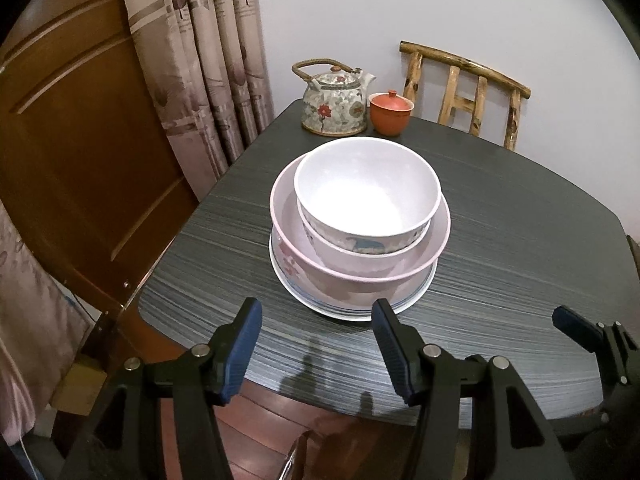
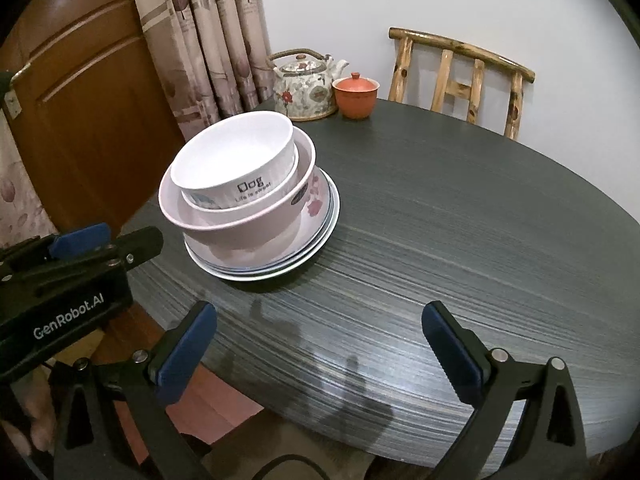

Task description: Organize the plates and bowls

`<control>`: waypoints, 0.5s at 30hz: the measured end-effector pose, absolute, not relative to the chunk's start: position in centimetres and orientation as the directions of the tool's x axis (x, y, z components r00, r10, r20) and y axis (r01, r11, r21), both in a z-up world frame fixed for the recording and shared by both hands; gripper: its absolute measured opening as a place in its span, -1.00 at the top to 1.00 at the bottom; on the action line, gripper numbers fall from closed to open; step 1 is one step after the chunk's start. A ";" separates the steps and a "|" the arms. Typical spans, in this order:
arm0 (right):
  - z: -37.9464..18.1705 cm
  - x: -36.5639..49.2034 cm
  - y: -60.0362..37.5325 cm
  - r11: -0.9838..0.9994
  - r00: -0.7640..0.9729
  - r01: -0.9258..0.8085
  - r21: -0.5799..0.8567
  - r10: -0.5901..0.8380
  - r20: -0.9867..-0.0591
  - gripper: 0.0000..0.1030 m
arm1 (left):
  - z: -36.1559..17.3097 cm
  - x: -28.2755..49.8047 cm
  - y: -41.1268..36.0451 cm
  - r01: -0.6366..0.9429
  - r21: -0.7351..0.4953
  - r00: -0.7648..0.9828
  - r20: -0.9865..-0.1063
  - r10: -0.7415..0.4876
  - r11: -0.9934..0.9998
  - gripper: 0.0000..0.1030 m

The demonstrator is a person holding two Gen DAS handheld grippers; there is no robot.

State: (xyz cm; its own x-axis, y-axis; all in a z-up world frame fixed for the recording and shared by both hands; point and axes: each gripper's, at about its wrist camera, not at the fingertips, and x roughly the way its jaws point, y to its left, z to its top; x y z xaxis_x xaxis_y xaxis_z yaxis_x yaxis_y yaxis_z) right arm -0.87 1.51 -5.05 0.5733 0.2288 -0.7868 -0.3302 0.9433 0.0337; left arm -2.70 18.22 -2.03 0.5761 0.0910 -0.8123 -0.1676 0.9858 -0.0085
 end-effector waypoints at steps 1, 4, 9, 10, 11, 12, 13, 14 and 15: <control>-5.1 -0.8 1.5 0.942 0.570 -0.333 0.037 0.232 -0.789 -0.98 | -2.0 -2.7 18.2 -0.166 -0.010 0.577 -0.812 0.089 0.986 -0.13; -5.0 -1.0 1.7 0.941 0.573 -0.337 0.031 0.231 -0.786 -0.98 | -1.9 -2.8 18.2 -0.164 -0.004 0.584 -0.806 0.094 0.986 -0.13; -5.3 -1.0 2.0 0.938 0.565 -0.345 0.031 0.234 -0.791 -0.98 | -1.9 -2.8 18.1 -0.161 0.002 0.586 -0.805 0.097 0.987 -0.13; -5.4 -0.9 2.0 0.939 0.561 -0.342 0.034 0.234 -0.794 -0.98 | -1.9 -2.8 18.1 -0.157 0.002 0.584 -0.806 0.095 0.988 -0.13; -5.4 -0.9 2.0 0.939 0.561 -0.342 0.035 0.235 -0.794 -0.98 | -1.9 -2.8 17.9 -0.152 0.001 0.583 -0.807 0.091 0.988 -0.13; -5.5 -0.9 2.1 0.938 0.560 -0.344 0.032 0.233 -0.795 -0.98 | -2.0 -2.8 17.9 -0.151 0.002 0.581 -0.809 0.090 0.989 -0.13; -5.5 -0.9 2.1 0.938 0.558 -0.345 0.030 0.231 -0.797 -0.98 | -2.0 -2.8 17.8 -0.151 0.004 0.580 -0.810 0.092 0.988 -0.13; -5.5 -0.9 2.1 0.938 0.557 -0.345 0.030 0.231 -0.798 -0.98 | -2.0 -2.7 17.8 -0.150 0.006 0.578 -0.811 0.092 0.989 -0.13; -5.6 -0.8 2.1 0.938 0.554 -0.345 0.033 0.232 -0.799 -0.98 | -2.1 -2.7 17.8 -0.149 0.007 0.577 -0.811 0.093 0.989 -0.13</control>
